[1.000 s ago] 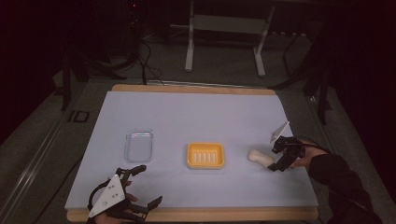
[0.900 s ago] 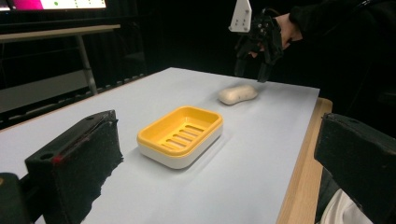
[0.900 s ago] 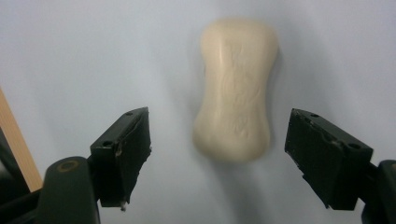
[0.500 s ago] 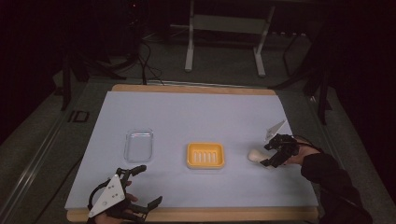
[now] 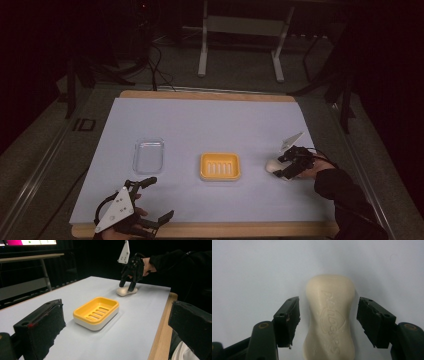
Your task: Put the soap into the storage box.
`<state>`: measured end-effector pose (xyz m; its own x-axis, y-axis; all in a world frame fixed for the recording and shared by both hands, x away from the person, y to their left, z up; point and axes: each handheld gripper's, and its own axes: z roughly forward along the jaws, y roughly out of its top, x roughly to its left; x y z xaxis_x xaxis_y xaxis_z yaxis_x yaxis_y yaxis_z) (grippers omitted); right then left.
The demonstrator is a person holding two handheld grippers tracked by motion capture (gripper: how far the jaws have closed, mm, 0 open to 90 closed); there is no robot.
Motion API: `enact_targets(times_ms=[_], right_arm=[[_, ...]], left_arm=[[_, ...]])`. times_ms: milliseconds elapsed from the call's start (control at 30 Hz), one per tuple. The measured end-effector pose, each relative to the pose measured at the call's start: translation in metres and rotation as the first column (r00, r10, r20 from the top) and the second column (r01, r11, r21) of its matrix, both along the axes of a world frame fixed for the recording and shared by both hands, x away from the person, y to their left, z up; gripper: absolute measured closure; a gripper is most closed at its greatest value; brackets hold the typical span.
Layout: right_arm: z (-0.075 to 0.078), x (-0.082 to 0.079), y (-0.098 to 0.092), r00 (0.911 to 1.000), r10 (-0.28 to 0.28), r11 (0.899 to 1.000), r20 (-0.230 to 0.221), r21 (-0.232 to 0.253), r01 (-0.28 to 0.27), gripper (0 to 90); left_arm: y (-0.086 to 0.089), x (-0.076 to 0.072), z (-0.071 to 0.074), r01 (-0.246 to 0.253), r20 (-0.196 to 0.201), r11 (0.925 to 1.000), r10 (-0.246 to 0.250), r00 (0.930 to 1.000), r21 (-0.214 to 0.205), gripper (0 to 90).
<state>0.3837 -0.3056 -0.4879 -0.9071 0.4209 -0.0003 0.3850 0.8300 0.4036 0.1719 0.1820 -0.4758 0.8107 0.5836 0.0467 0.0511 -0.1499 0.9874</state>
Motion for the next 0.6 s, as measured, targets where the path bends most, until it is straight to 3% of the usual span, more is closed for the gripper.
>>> enact_targets(times_ms=[233,600], right_arm=[[-0.014,0.002,0.000,0.9999,-0.014,0.997,0.000,-0.072,0.014,35.5],[-0.016,0.002,-0.003,0.9998,-0.010,0.998,-0.016,-0.062,0.009,42.9]], left_arm=[[0.000,0.000,0.000,0.001,0.000,1.0000,-0.001,1.0000,-0.001,0.7],[0.000,0.000,0.000,0.005,-0.003,1.0000,-0.005,1.0000,0.002,0.7]])
